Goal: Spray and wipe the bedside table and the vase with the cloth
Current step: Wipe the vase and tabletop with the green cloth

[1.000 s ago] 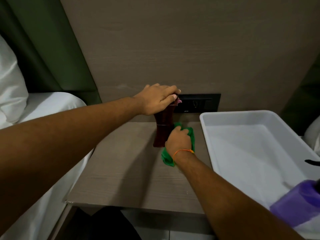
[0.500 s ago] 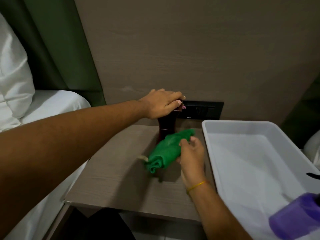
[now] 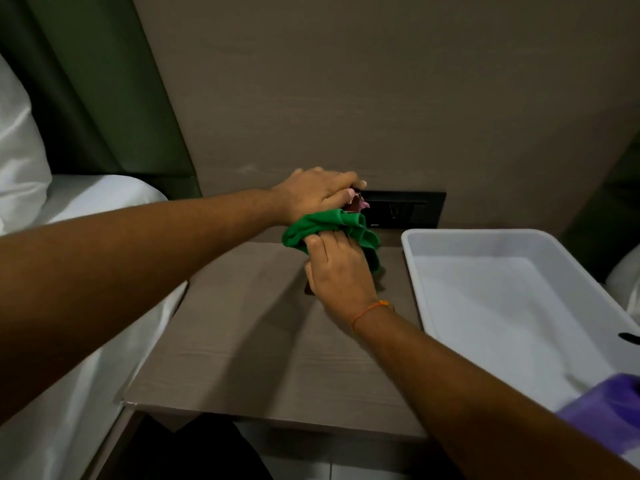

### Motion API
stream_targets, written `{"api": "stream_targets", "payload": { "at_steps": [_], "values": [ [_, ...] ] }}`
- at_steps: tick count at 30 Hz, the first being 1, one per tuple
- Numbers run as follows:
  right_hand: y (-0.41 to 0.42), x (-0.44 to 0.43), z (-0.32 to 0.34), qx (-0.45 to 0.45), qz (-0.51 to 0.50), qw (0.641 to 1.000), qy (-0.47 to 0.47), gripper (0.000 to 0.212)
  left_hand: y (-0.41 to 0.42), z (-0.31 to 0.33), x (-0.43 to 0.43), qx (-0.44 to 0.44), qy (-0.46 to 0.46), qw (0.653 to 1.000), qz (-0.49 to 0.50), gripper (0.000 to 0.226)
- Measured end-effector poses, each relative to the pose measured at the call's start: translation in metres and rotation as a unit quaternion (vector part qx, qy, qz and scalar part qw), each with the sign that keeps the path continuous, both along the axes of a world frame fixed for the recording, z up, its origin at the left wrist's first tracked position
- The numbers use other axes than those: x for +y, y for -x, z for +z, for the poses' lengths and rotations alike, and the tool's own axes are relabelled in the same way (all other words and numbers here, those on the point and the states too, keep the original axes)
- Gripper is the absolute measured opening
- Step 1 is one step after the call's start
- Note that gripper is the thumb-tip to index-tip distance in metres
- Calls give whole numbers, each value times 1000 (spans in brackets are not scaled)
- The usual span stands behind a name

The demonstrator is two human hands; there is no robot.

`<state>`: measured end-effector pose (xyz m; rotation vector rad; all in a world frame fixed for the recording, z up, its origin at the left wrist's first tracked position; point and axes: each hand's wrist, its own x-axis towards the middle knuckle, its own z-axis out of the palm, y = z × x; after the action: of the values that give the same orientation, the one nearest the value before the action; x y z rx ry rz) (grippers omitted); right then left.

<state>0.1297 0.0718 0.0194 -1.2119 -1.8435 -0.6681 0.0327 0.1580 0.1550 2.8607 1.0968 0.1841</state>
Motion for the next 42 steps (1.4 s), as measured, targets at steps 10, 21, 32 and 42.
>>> {"api": "stream_targets", "payload": {
  "at_steps": [10, 21, 32, 42],
  "values": [
    [16, 8, 26, -245, -102, 962, 58, 30, -1, 4, -1, 6, 29, 1000, 11, 58],
    [23, 18, 2, -251, 6, 899, 359, 44, -2, -4, 10, 1, 8, 1000, -18, 41],
    [6, 35, 17, 172, 82, 586, 788, 51, 0, -2, 2, -1, 19, 1000, -15, 54],
    [-77, -8, 62, 663, 171, 429, 589, 26, 1, -4, 5, -19, 15, 1000, -15, 58]
  ]
}}
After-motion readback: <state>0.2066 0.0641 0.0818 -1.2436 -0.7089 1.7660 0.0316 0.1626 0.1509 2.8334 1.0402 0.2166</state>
